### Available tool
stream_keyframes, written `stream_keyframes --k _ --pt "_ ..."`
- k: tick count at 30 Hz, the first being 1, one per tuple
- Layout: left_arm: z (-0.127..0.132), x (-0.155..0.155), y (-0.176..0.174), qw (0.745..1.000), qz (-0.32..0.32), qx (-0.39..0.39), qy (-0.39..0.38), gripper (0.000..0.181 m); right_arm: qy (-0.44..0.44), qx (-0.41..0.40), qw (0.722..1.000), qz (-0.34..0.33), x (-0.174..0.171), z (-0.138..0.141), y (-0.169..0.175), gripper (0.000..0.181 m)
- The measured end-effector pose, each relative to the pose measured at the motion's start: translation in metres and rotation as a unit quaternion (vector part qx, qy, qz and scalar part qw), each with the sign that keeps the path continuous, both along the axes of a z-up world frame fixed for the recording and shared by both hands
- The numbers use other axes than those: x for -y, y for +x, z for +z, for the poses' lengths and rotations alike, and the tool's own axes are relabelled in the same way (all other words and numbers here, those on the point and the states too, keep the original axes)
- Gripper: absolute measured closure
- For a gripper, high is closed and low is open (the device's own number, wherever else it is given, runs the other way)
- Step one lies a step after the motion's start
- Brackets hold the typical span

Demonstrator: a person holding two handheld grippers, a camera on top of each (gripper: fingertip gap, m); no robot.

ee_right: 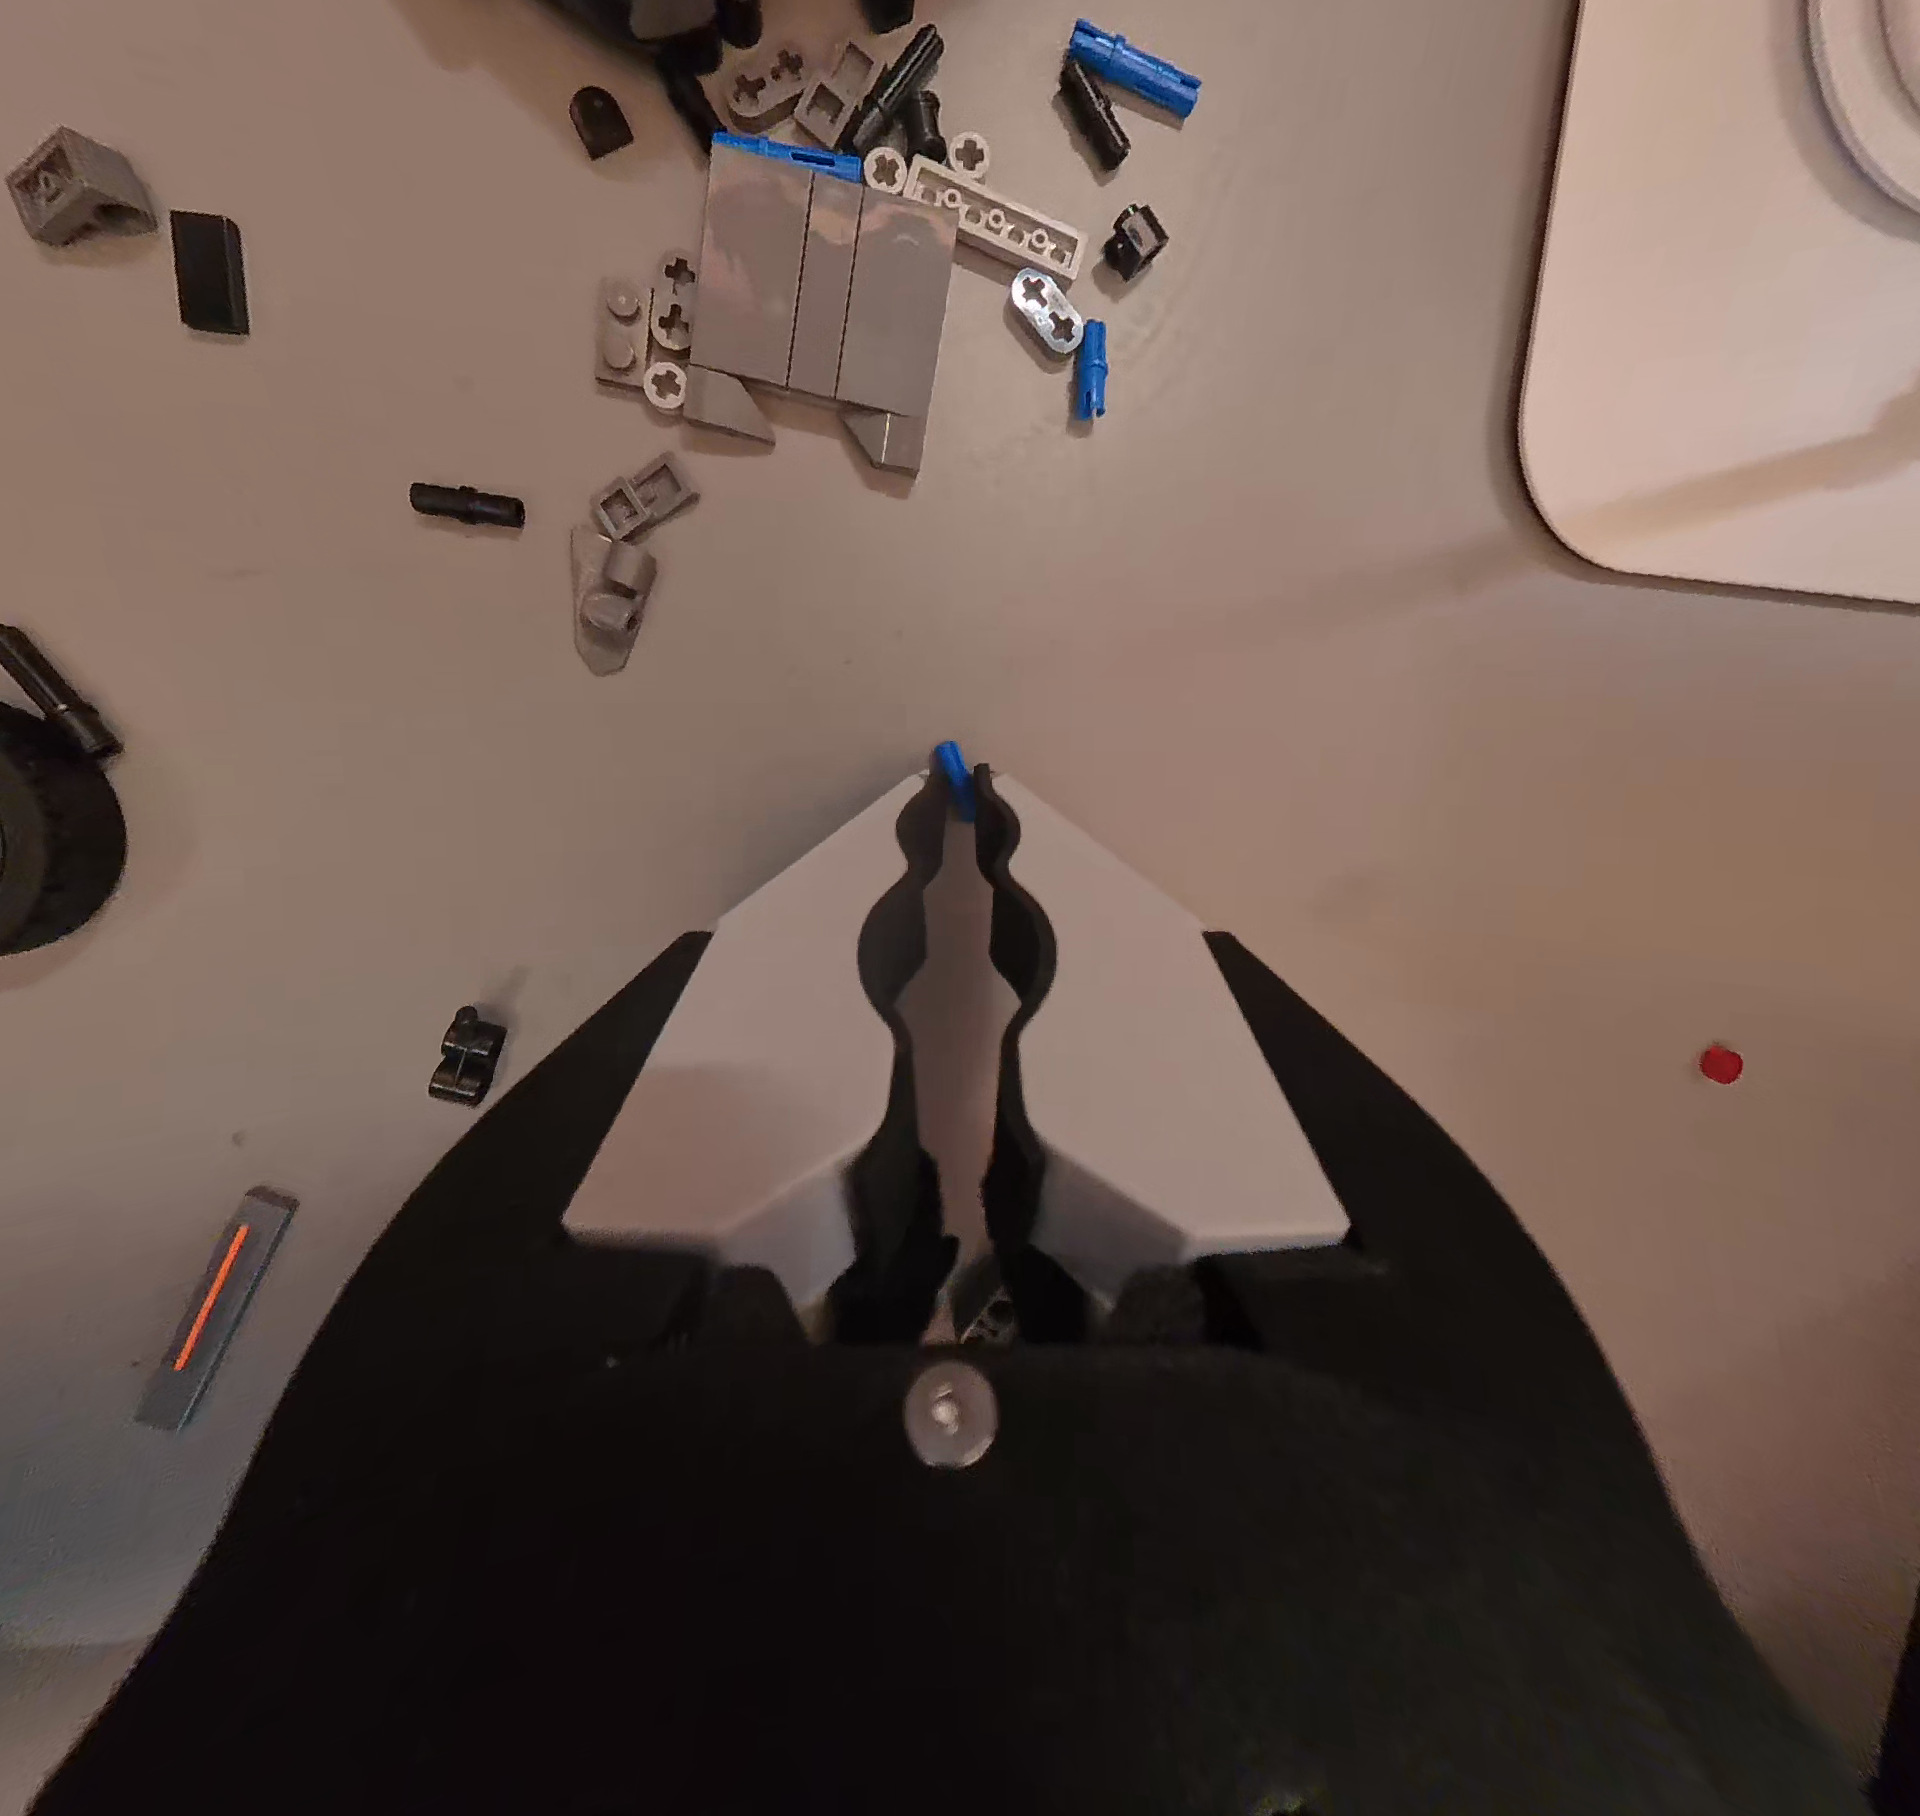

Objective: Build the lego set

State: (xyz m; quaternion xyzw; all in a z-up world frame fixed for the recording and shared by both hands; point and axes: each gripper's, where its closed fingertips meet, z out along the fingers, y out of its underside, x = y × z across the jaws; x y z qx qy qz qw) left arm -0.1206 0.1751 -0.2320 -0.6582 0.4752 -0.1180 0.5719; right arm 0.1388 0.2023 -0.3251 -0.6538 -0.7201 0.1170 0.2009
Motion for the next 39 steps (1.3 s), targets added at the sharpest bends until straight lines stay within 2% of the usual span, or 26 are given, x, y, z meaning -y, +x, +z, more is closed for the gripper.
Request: stream_keyframes --k 3,6,11,15,18,25,32,35,36,39 --pt "0.002 0.008 0.006 1.000 -0.029 0.006 -0.007 0.144 -0.012 -0.011 1.000 -0.018 0.003 0.006 -0.001 0.179" --pt "0.003 0.027 0.017 0.995 -0.090 0.015 -0.037 0.138 -0.027 -0.025 0.999 -0.030 0.010 0.017 -0.008 0.179" --pt "0.008 0.044 0.018 0.989 -0.138 0.021 -0.055 0.138 -0.056 0.012 0.997 -0.051 0.018 0.000 -0.001 0.179" --pt "0.001 0.053 0.025 0.983 -0.165 0.017 -0.078 0.135 -0.065 -0.003 0.996 -0.067 0.020 -0.001 -0.002 0.176" --pt "-0.007 0.054 0.029 0.983 -0.166 -0.001 -0.079 0.135 -0.061 -0.017 0.996 -0.070 0.021 0.000 0.001 0.173" --pt "-0.006 0.052 0.029 0.984 -0.162 0.004 -0.079 0.136 -0.047 -0.036 0.996 -0.070 0.021 0.001 0.006 0.170" --pt "-0.012 0.051 0.031 0.983 -0.163 -0.004 -0.085 0.135 -0.048 -0.039 0.997 -0.052 0.024 0.000 0.001 0.181" --pt "-0.012 0.052 0.031 0.983 -0.165 -0.002 -0.086 0.135 -0.049 -0.041 0.997 -0.053 0.025 0.000 0.001 0.181" --pt "-0.012 0.052 0.031 0.983 -0.164 -0.003 -0.085 0.135 -0.051 -0.039 0.997 -0.051 0.027 0.001 0.001 0.174" --pt "-0.010 0.052 0.031 0.983 -0.164 0.000 -0.084 0.135 -0.044 -0.042 0.998 -0.030 0.037 0.009 -0.004 0.176"
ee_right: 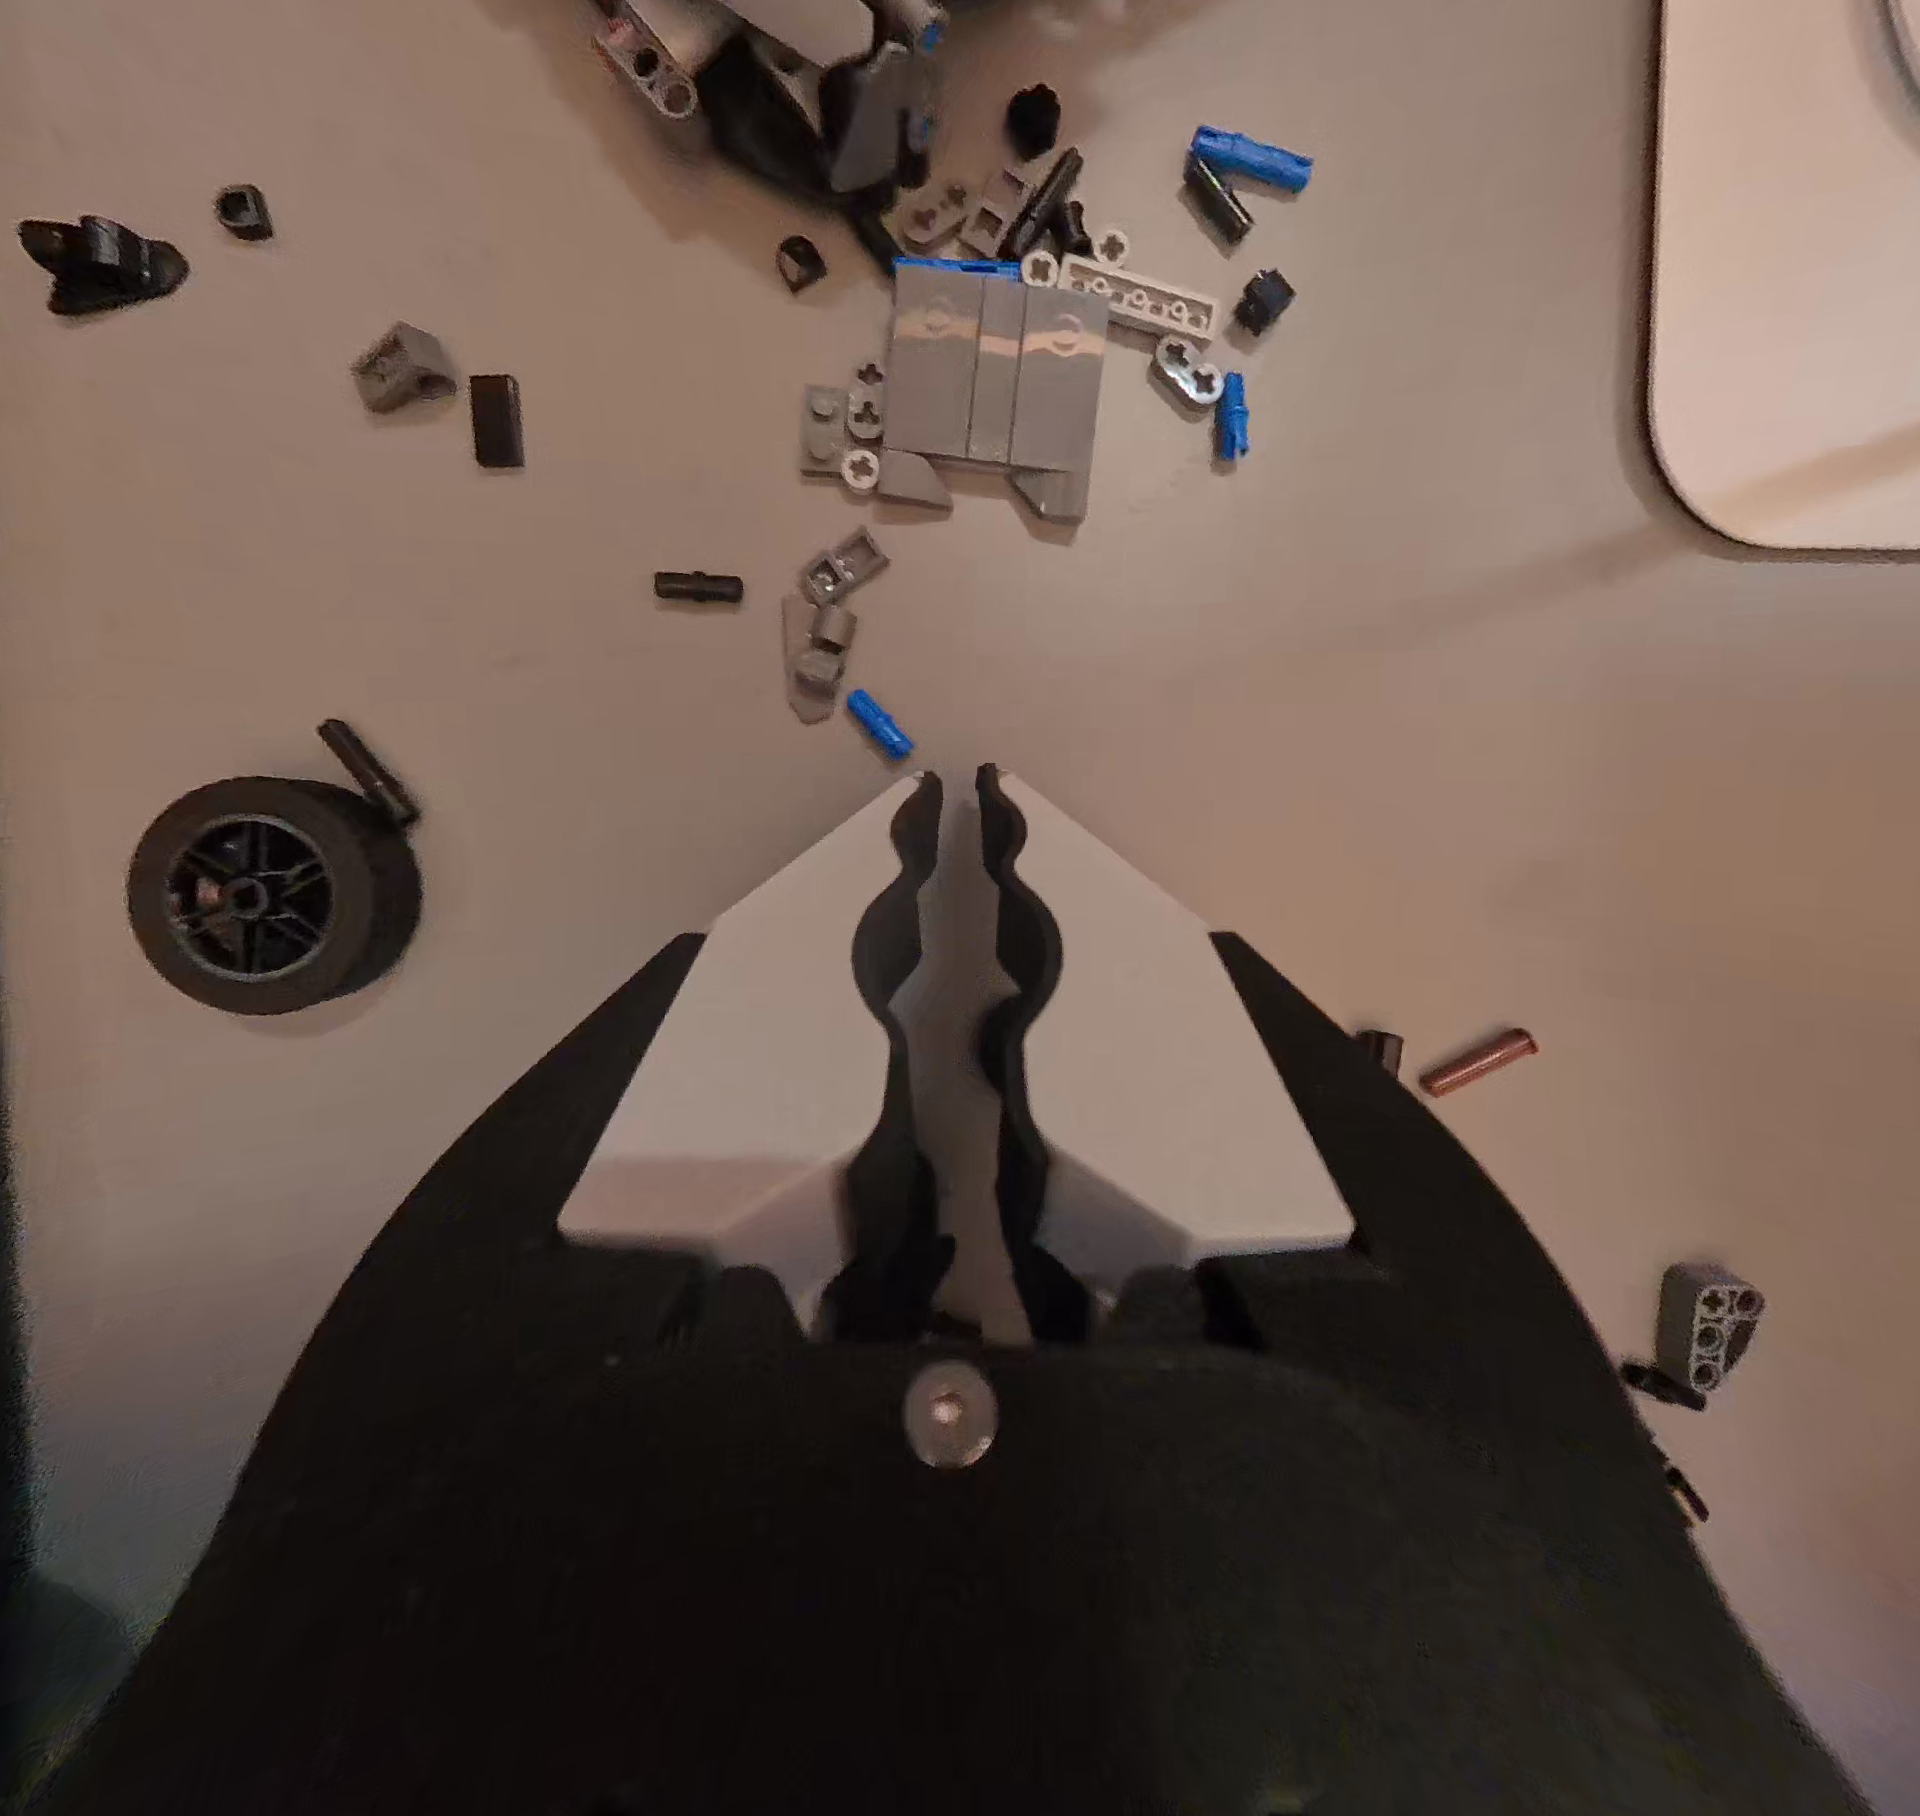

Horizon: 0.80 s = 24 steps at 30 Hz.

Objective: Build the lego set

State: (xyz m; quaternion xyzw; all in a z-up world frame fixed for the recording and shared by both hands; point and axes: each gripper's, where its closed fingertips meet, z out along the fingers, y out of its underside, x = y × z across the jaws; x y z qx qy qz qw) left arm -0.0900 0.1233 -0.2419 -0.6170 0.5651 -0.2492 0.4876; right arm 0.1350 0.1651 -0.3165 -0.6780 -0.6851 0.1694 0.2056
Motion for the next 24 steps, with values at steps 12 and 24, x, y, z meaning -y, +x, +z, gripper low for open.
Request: stream_keyframes --k 12,24 --pt "0.001 0.001 0.001 1.000 -0.001 -0.002 0.003 0.136 -0.012 0.043 0.998 -0.037 0.016 -0.008 0.007 0.170" --pt "0.000 0.001 0.001 1.000 -0.002 -0.003 0.001 0.135 0.024 0.026 0.999 0.024 0.009 -0.009 -0.009 0.181"
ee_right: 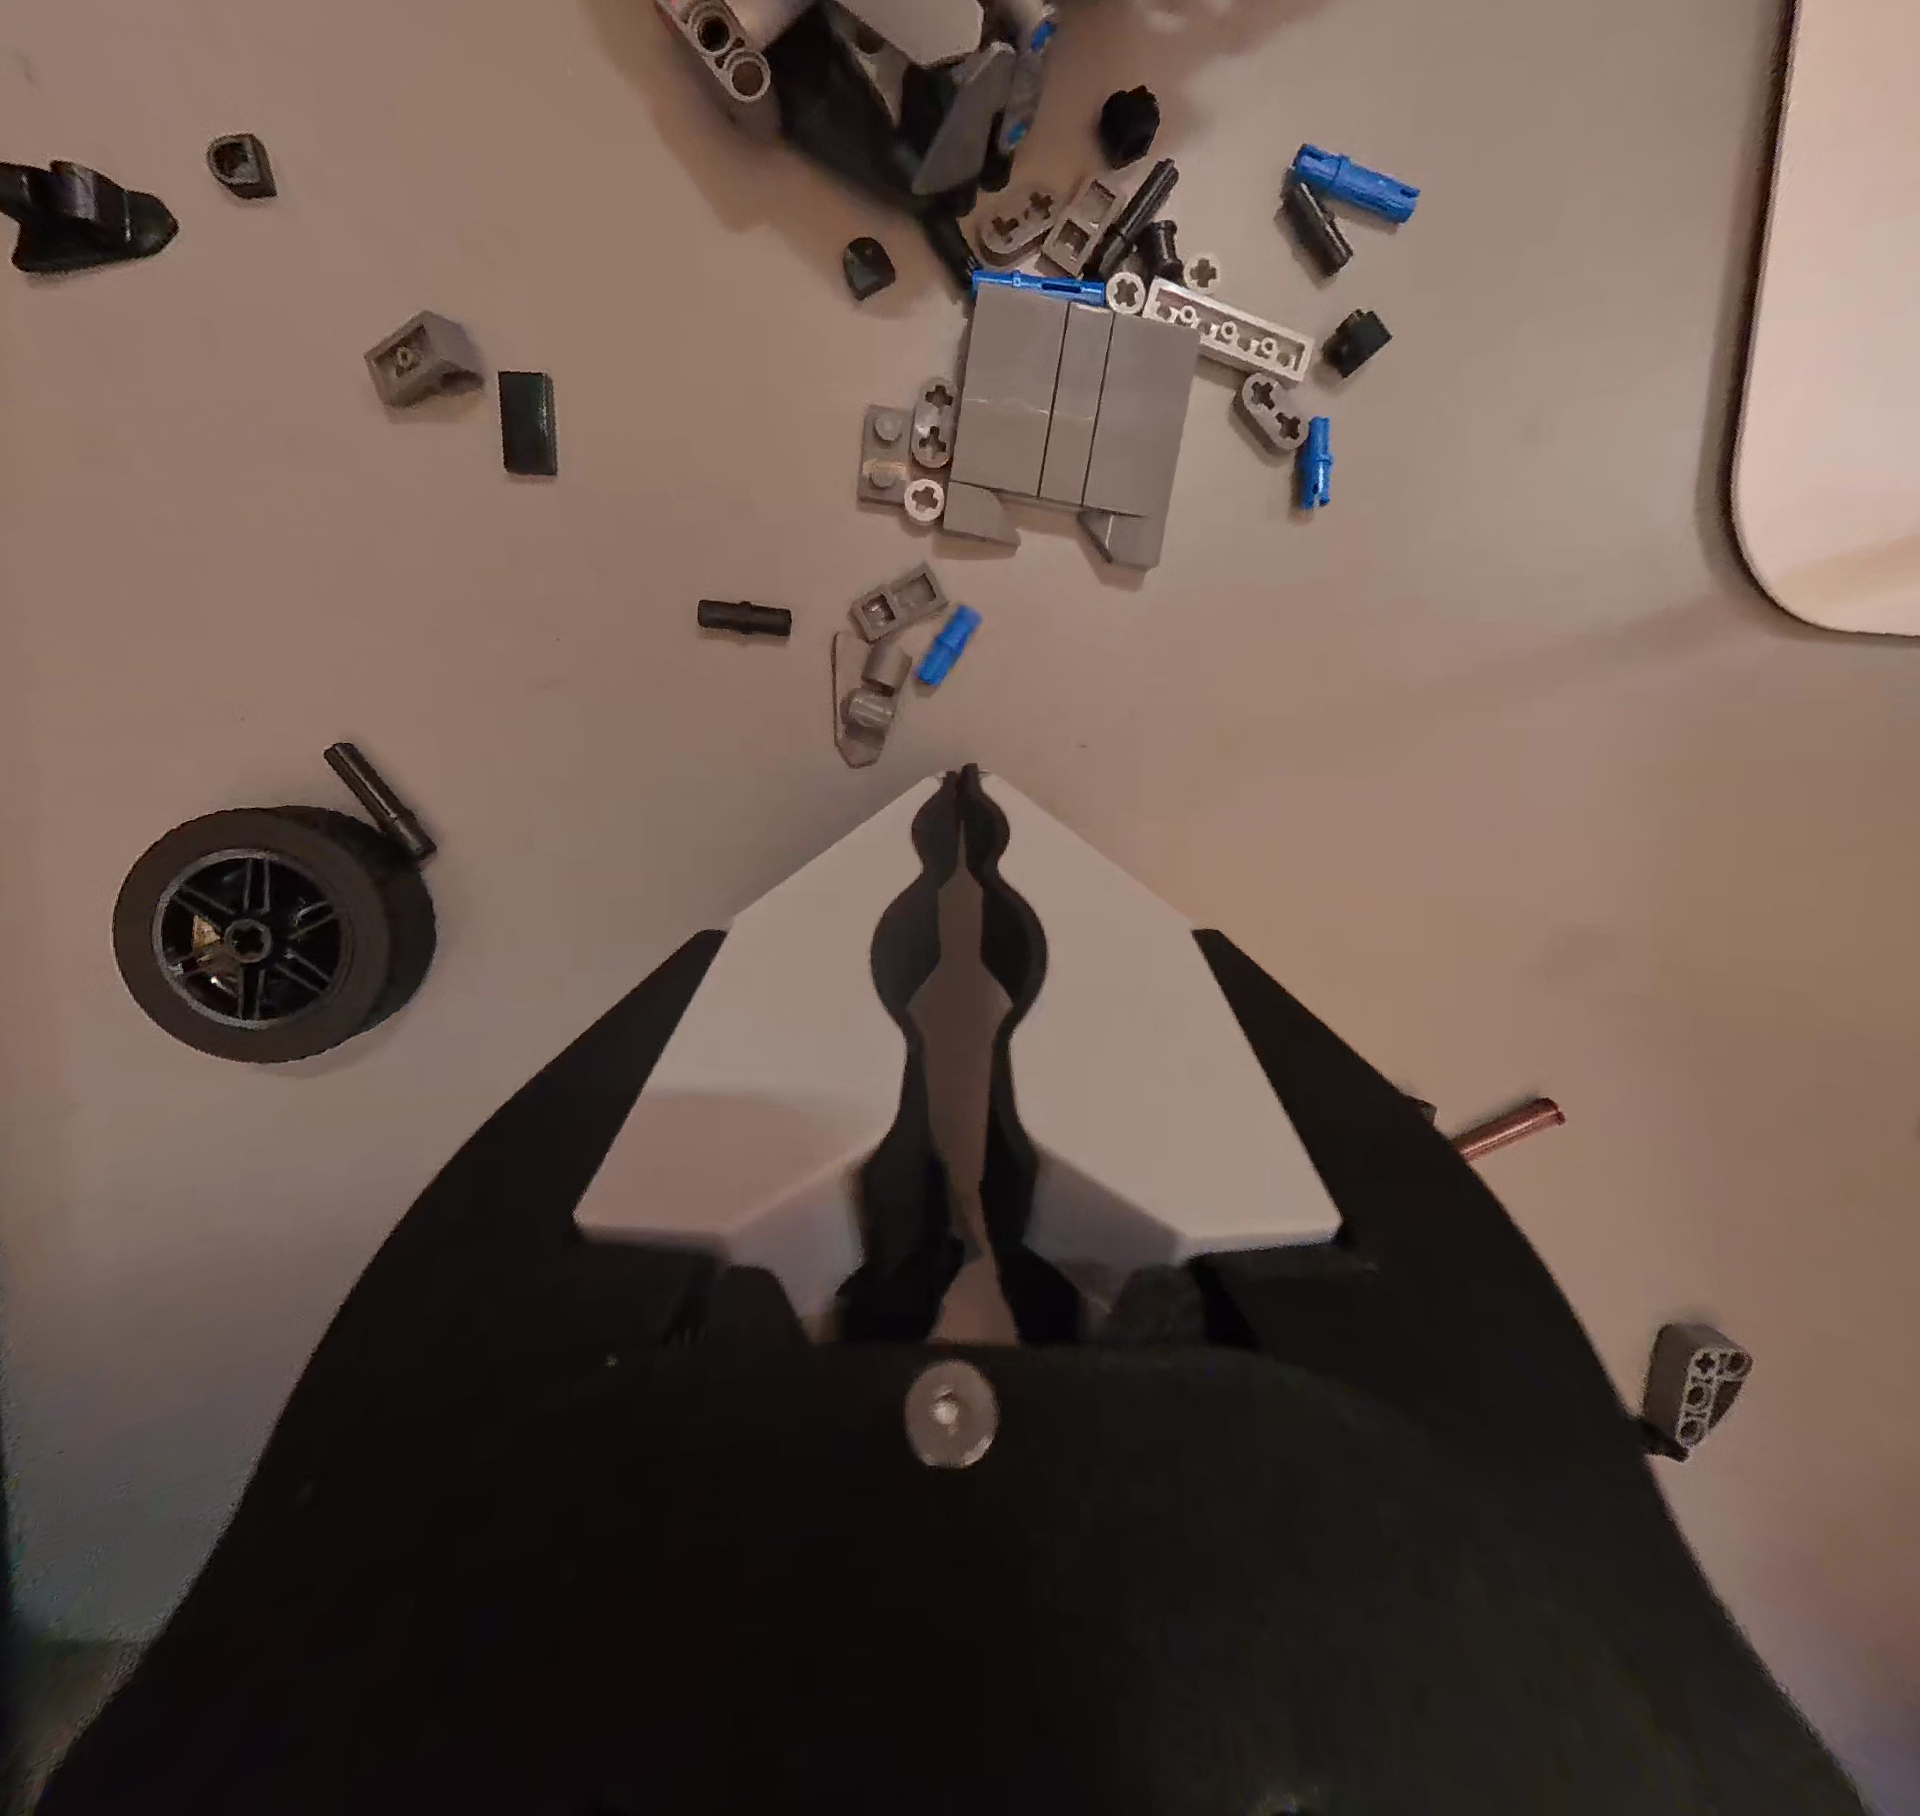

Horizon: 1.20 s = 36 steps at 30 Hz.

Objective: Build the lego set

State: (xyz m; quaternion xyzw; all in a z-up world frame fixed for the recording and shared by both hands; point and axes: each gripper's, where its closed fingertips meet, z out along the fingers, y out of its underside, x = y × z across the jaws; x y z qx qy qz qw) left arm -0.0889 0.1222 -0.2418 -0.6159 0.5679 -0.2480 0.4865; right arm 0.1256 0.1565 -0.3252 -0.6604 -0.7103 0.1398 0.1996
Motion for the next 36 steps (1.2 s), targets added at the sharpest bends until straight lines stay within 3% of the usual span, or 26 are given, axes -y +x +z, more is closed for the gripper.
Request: stream_keyframes --k 2,4,12,16,36 --pt "-0.001 0.001 0.001 1.000 -0.002 -0.002 -0.001 0.135 -0.001 -0.004 1.000 -0.002 0.000 0.001 -0.001 0.181" --pt "-0.002 0.001 0.002 1.000 -0.004 -0.003 -0.002 0.135 -0.002 -0.011 1.000 -0.005 -0.001 0.005 -0.006 0.165" --pt "-0.001 0.001 0.001 1.000 -0.002 -0.002 -0.001 0.135 -0.004 -0.003 1.000 -0.026 -0.008 0.003 -0.012 0.170" --pt "-0.001 0.001 0.001 1.000 -0.003 -0.003 0.000 0.135 -0.004 -0.003 1.000 -0.014 -0.004 0.001 -0.017 0.163" --pt "0.001 0.001 0.000 1.000 -0.002 -0.002 0.002 0.136 0.024 0.010 1.000 0.000 -0.006 0.002 -0.026 0.168"
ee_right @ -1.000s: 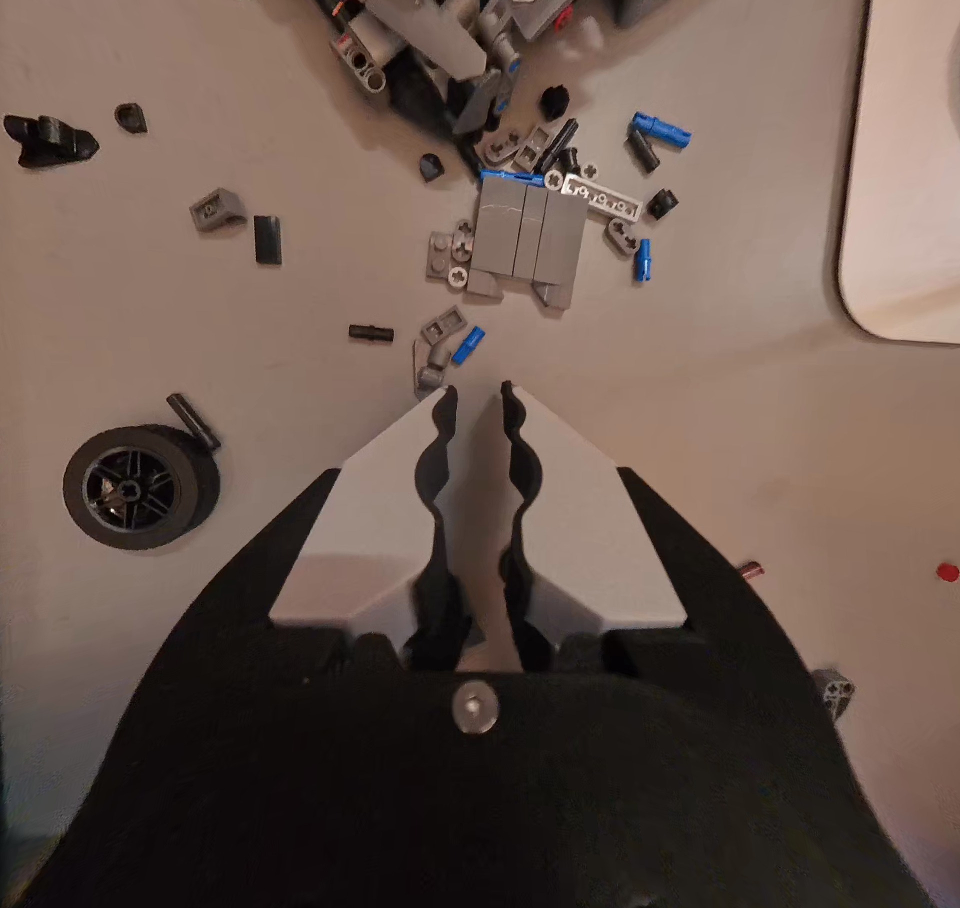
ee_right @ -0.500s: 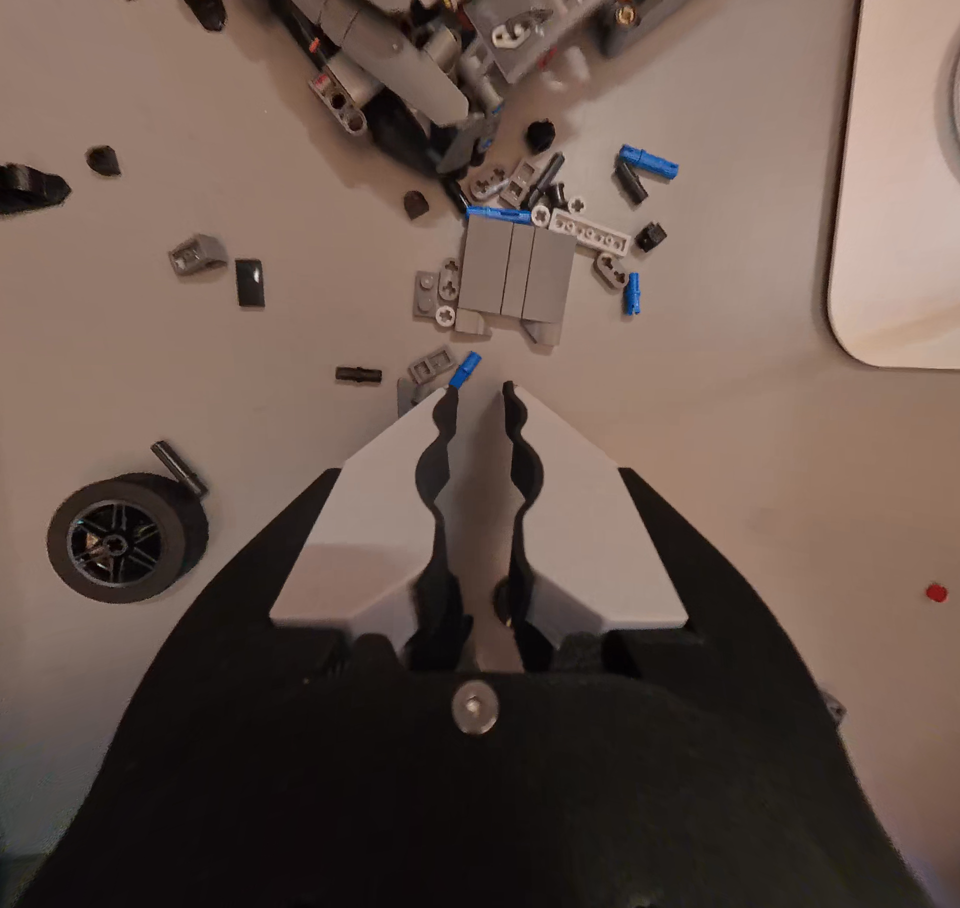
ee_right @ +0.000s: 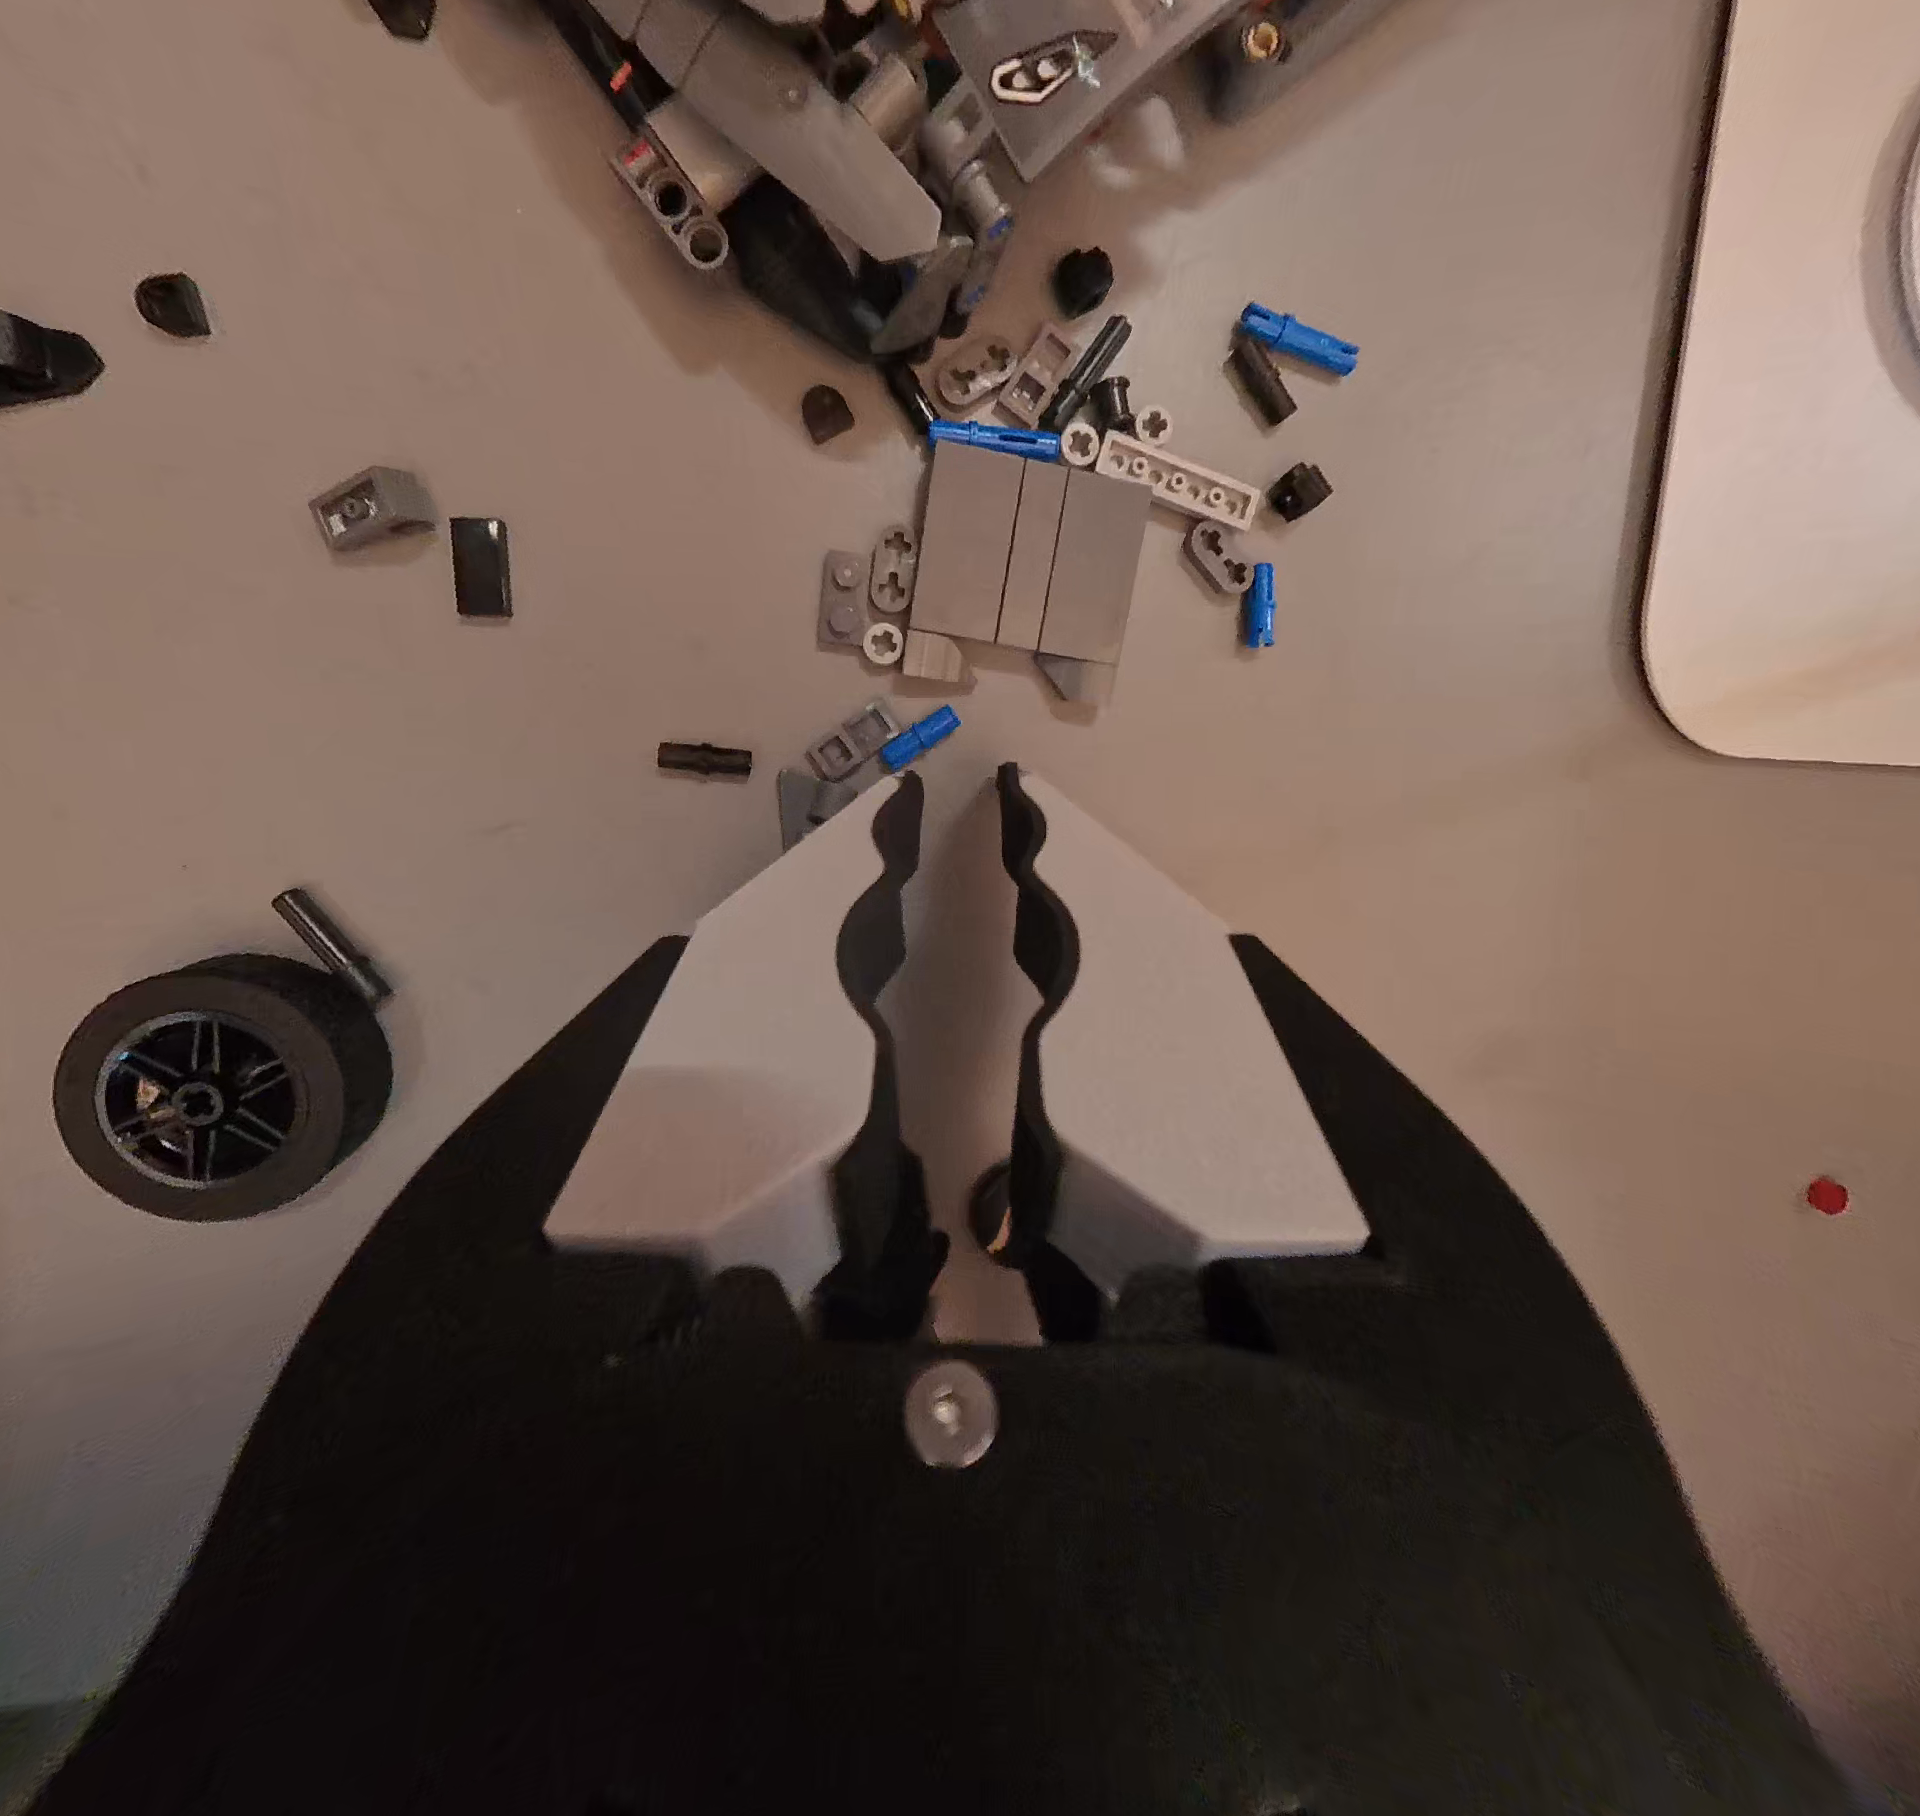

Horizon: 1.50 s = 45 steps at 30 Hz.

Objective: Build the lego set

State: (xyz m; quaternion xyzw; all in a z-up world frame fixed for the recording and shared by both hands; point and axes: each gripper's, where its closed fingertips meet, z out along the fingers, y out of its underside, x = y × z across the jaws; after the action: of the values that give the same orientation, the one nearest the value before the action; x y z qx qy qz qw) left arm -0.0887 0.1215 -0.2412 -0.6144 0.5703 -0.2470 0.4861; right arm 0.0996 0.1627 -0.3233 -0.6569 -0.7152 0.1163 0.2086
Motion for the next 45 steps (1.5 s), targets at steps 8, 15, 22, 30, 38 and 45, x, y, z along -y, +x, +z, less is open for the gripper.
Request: stream_keyframes --k 8,15,22,30,38,45 --pt "-0.002 -0.001 -0.001 1.000 0.002 -0.001 -0.003 0.136 -0.016 -0.010 1.000 0.018 0.012 0.000 -0.011 0.166" --pt "-0.001 -0.001 -0.001 1.000 0.001 -0.001 -0.001 0.136 -0.014 -0.023 1.000 0.016 0.009 0.005 -0.010 0.163" --pt "-0.001 0.000 -0.001 1.000 0.001 -0.002 -0.002 0.136 0.000 -0.017 0.999 0.041 0.008 0.003 -0.014 0.170" --pt "-0.003 0.000 0.000 1.000 0.000 -0.004 -0.004 0.136 -0.011 -0.007 0.999 0.044 0.010 -0.001 -0.008 0.179" --pt "-0.002 0.000 0.000 1.000 0.000 0.001 -0.004 0.136 -0.025 -0.016 0.999 0.015 0.008 0.000 -0.003 0.180" --pt "-0.003 -0.002 0.004 0.999 0.011 0.031 -0.012 0.135 0.002 -0.083 0.996 -0.021 -0.003 0.022 -0.005 0.180"
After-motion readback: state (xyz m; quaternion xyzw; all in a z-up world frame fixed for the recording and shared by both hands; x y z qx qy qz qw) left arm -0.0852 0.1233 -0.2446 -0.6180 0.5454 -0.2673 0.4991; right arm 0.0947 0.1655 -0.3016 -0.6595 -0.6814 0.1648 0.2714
